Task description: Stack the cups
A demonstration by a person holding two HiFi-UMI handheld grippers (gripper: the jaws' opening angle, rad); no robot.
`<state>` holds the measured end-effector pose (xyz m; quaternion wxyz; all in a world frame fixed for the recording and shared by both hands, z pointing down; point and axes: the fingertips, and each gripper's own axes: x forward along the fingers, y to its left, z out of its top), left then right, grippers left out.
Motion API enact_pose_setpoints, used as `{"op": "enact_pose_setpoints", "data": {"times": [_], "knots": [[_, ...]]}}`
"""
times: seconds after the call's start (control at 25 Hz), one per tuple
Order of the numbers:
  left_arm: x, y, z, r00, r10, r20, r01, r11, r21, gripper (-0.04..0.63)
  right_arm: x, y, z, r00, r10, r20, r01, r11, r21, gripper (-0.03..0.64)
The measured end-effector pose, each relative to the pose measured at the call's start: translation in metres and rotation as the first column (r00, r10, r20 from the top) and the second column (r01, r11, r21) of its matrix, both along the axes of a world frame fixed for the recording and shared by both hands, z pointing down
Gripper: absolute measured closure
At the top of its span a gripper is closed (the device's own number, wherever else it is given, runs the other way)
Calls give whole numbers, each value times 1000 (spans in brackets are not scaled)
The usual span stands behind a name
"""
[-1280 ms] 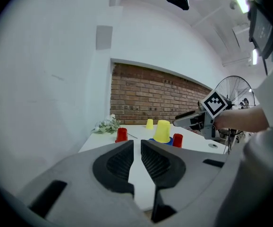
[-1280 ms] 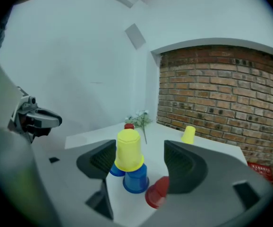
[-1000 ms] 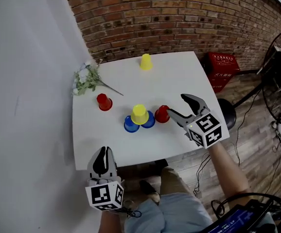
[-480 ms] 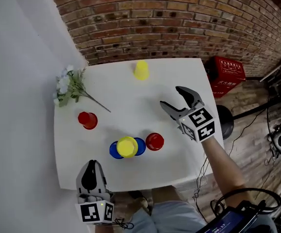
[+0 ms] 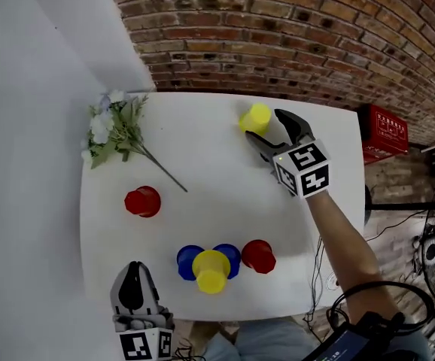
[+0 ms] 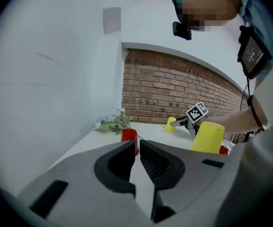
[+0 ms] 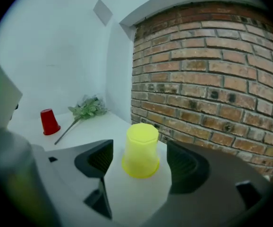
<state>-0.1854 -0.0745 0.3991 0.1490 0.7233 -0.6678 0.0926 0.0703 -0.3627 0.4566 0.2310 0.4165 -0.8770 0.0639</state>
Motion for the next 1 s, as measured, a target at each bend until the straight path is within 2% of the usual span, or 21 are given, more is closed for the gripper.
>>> {"op": "enact_pose_setpoints", "data": {"times": [0.16, 0.24, 0.32, 0.48, 0.72, 1.0], "knots": [[-9, -4, 9, 999, -33, -3, 33, 999, -22, 555, -8, -16, 19, 1000, 0, 6, 0, 1000, -28, 262], [-9, -3, 12, 999, -36, 3, 36, 999, -29, 555, -9, -20, 22, 1000, 7, 25, -6, 999, -33, 282], [-11, 0, 15, 999, -39, 7, 39, 999, -34, 555, -9, -24, 20, 999, 15, 33, -14, 1000, -24, 347], [-12, 6, 12, 999, -38, 10, 38, 999, -32, 555, -14, -15, 13, 1000, -11, 14, 11, 1000, -14, 357], [-8, 25, -7, 1000, 6, 2, -6, 1000, 20, 554, -26, 37, -35, 997, -77, 17, 77, 997, 1, 357], [-6, 69, -35, 995, 95, -21, -92, 992, 86, 554, -33, 131, -107, 991, -135, -2, 135, 990, 40, 357]]}}
